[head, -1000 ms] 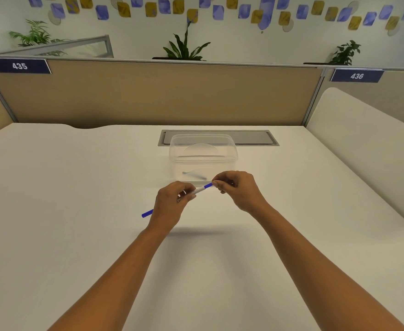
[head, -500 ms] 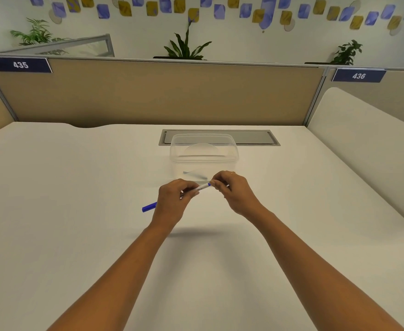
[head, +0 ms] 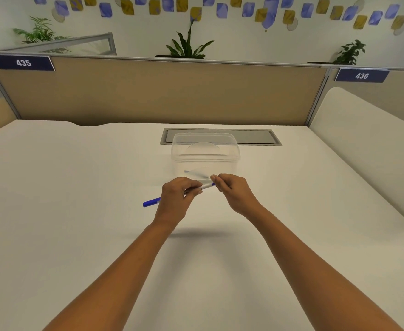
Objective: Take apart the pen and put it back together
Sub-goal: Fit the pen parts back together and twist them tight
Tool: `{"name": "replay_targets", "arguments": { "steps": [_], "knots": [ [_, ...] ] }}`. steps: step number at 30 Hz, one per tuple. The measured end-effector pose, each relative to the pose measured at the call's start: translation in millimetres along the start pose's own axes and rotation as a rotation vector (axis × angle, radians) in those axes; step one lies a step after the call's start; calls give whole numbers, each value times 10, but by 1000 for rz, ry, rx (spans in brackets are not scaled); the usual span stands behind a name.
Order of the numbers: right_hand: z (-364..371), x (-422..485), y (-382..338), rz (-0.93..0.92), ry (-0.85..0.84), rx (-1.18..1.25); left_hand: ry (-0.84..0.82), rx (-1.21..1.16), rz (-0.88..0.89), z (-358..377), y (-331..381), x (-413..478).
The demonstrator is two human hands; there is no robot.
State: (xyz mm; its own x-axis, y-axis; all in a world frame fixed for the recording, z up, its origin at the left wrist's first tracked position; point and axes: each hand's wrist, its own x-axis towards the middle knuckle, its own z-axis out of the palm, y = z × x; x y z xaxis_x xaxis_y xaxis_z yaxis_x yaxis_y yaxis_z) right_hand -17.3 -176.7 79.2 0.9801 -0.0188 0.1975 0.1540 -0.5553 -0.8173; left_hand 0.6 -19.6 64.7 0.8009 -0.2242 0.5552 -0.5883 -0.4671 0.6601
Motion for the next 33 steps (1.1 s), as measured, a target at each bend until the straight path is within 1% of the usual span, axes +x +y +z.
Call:
{"name": "replay_targets", "arguments": {
  "steps": [4, 9, 13, 17, 20, 26, 33],
  "knots": [
    [46, -2, -10, 15, 14, 57, -20, -4, -6, -14, -34, -7],
    [58, -23, -5, -79, 5, 67, -42, -35, -47, -61, -65, 43],
    [27, -41, 52, -171, -33, -19, -71, -72, -102, -71, -66, 30],
    [-23, -42, 93, -283, -54, -138, -87, -82, -111, -59, -58, 26],
    [-55, -38, 92, -317, -59, -171, -79, -90, -118, -47, -53, 26],
    [-71, -56, 90, -260, -101, -115, -63, -76, -61, -38, -47, 36],
    [-24, -50, 90, -110, -130, -23, -30, -34, 19, -36, -47, 33]
  ]
}}
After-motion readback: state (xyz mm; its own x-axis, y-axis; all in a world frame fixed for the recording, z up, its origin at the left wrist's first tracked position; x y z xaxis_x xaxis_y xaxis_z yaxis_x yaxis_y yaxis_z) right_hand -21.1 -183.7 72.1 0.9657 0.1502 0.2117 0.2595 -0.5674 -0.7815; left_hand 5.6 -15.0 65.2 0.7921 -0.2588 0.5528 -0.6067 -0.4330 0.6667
